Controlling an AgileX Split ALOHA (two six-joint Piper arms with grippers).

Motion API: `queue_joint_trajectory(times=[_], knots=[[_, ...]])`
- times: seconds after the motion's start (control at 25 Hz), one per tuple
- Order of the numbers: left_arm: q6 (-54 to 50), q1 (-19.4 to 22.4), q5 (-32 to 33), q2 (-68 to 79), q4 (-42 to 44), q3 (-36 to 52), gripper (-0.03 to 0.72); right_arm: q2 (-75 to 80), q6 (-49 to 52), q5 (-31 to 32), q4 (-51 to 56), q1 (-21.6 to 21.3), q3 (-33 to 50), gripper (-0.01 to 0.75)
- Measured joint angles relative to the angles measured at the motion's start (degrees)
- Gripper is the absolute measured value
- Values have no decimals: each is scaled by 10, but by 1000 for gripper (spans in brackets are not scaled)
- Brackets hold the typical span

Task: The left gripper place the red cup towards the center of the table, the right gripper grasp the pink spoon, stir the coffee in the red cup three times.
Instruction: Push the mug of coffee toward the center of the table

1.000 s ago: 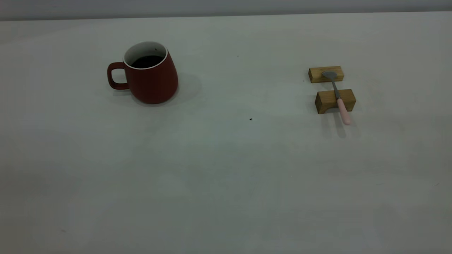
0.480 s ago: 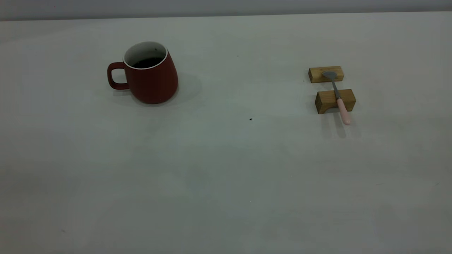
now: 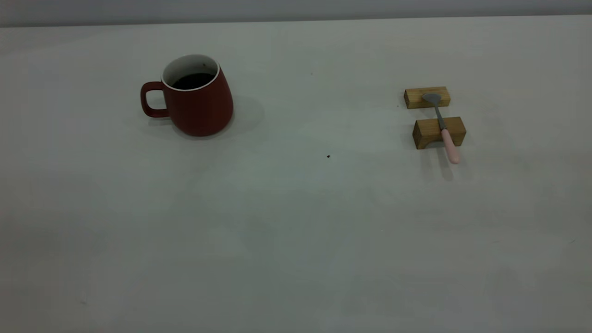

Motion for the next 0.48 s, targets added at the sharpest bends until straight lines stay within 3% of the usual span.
queue_joint_trajectory(times=[0.24, 0.48], knots=[[-25, 0, -14, 50, 27, -17, 443, 0, 0, 0, 0, 0, 0, 237], [-31, 0, -124, 260, 31, -56, 443, 0, 0, 0, 0, 0, 0, 237]])
